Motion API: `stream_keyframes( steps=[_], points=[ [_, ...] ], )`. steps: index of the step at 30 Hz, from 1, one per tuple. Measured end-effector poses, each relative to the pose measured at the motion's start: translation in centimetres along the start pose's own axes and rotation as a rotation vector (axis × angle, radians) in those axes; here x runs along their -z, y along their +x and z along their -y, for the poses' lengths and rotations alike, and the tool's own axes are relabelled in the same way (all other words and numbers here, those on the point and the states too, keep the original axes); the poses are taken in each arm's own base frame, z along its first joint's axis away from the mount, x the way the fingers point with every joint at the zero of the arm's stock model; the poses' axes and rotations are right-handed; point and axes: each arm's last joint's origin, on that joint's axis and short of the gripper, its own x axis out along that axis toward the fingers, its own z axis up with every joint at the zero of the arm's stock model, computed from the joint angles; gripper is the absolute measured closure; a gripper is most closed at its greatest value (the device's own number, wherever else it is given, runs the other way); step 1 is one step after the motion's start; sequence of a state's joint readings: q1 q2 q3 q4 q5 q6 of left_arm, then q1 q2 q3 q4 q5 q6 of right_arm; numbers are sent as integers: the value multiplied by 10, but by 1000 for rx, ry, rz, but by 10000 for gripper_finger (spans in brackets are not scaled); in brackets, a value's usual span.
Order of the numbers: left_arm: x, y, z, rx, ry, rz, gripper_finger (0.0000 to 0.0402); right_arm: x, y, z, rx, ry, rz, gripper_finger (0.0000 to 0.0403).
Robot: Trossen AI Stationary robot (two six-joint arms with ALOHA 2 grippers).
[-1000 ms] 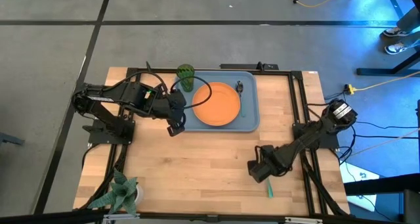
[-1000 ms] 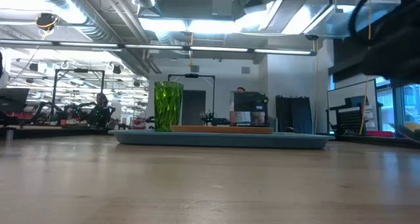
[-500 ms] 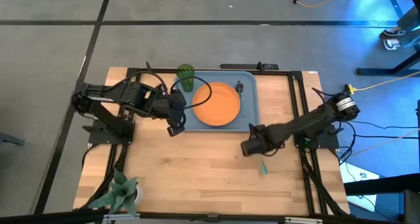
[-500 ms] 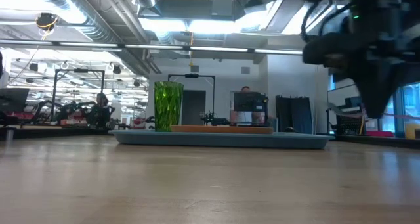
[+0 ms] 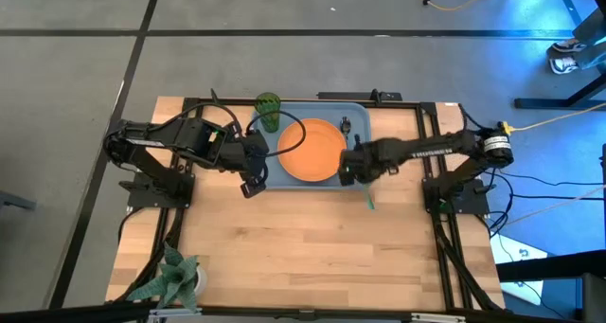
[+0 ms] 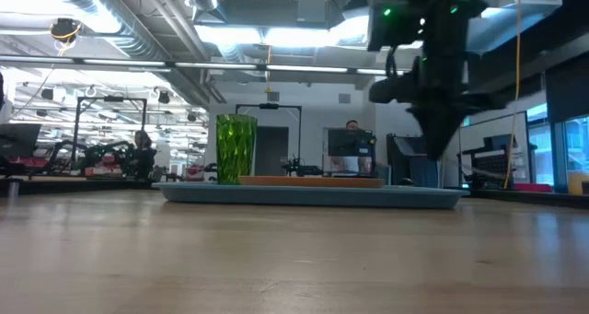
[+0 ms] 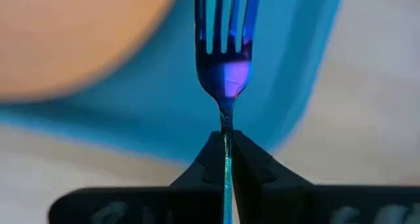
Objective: Pick and place plate/cup/fork/spoon on tray
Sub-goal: Put the blue fork on the blue tray
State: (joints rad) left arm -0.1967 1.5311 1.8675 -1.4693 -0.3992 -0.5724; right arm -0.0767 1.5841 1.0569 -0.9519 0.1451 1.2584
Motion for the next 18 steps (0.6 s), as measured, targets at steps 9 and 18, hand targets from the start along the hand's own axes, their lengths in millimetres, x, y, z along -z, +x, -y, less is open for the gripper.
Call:
stream_keyframes(
  steps=[9, 18],
  points=[
    [0, 0, 0, 0, 0, -1, 360, -74, 9, 21, -57, 34, 127, 394],
    [0, 0, 0, 0, -1, -1, 360, -122, 13, 48, -75, 59, 208, 395]
  ],
)
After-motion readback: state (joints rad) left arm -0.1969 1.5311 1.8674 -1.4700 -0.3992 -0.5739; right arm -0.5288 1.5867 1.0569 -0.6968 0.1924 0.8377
